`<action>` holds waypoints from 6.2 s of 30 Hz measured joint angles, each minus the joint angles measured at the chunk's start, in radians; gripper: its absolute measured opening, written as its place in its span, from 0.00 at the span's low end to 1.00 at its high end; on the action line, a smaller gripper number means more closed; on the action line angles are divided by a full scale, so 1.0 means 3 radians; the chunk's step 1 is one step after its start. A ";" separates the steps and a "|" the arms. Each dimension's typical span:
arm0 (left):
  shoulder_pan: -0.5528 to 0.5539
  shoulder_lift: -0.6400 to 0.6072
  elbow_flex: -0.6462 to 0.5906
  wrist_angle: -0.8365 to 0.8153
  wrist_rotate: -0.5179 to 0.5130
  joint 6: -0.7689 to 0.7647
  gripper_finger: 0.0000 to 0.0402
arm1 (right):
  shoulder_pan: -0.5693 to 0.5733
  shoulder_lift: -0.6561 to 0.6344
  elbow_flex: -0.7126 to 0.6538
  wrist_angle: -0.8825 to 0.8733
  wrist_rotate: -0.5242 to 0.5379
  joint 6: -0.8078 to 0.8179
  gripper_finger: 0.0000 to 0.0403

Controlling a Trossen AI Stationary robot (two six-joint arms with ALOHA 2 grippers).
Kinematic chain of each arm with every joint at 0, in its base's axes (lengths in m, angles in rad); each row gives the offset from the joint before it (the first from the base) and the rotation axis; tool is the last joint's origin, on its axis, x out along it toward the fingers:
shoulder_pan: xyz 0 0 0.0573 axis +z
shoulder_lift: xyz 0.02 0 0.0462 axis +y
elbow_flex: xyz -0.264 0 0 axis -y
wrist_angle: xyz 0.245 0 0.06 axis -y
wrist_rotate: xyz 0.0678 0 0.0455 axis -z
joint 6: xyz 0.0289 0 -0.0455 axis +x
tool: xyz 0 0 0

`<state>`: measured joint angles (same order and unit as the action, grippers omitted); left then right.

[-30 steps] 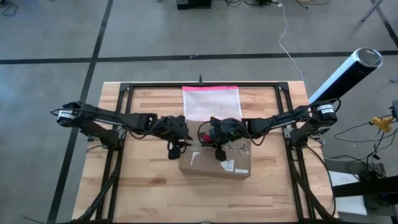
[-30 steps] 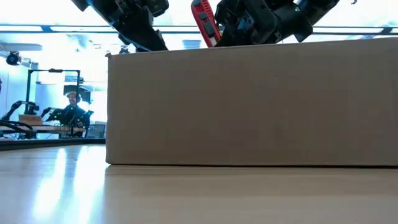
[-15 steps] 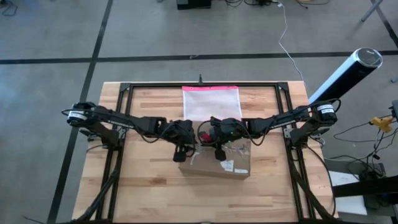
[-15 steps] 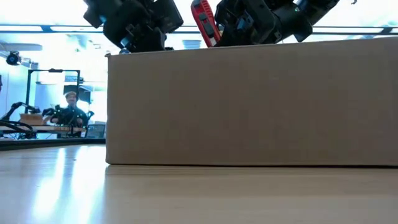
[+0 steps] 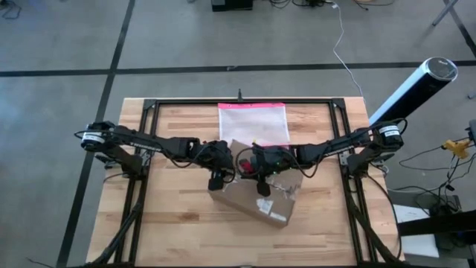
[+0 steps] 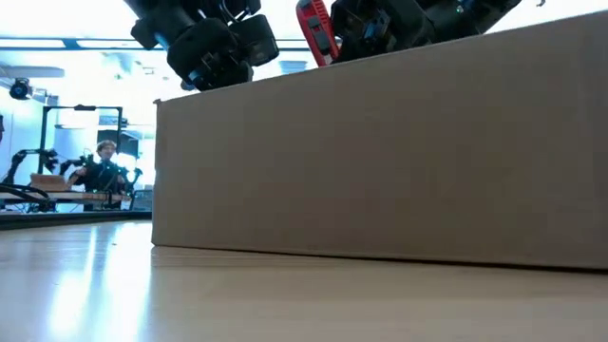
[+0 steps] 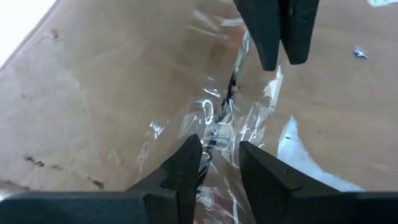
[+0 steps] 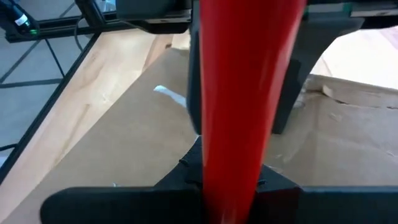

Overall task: Unpack boxes
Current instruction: Open the cardboard box using the box cutter

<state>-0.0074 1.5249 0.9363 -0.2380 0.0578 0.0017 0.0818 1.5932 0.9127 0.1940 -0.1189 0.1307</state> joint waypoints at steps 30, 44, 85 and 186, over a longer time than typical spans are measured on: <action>0.0010 -0.0003 -0.0024 -0.0176 -0.0066 -0.0324 0.26 | -0.0220 -0.0018 0.0003 -0.0190 0.0238 -0.0150 0.01; 0.0010 0.0001 -0.0024 -0.0146 -0.0066 -0.0327 0.26 | -0.0170 -0.0148 -0.0001 -0.0214 0.0234 -0.0064 0.01; 0.0009 0.0004 -0.0033 -0.0179 -0.0078 -0.0322 0.27 | 0.0005 -0.0249 -0.0114 -0.0181 0.0488 -0.0123 0.01; 0.0010 0.0005 -0.0028 -0.0215 -0.0085 -0.0413 0.29 | 0.0603 -0.1210 -0.0571 -0.1752 0.1611 0.0675 0.01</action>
<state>-0.0044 1.5264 0.9279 -0.3024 0.0322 -0.1223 0.2627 1.2304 0.7414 -0.3316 0.3645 0.3330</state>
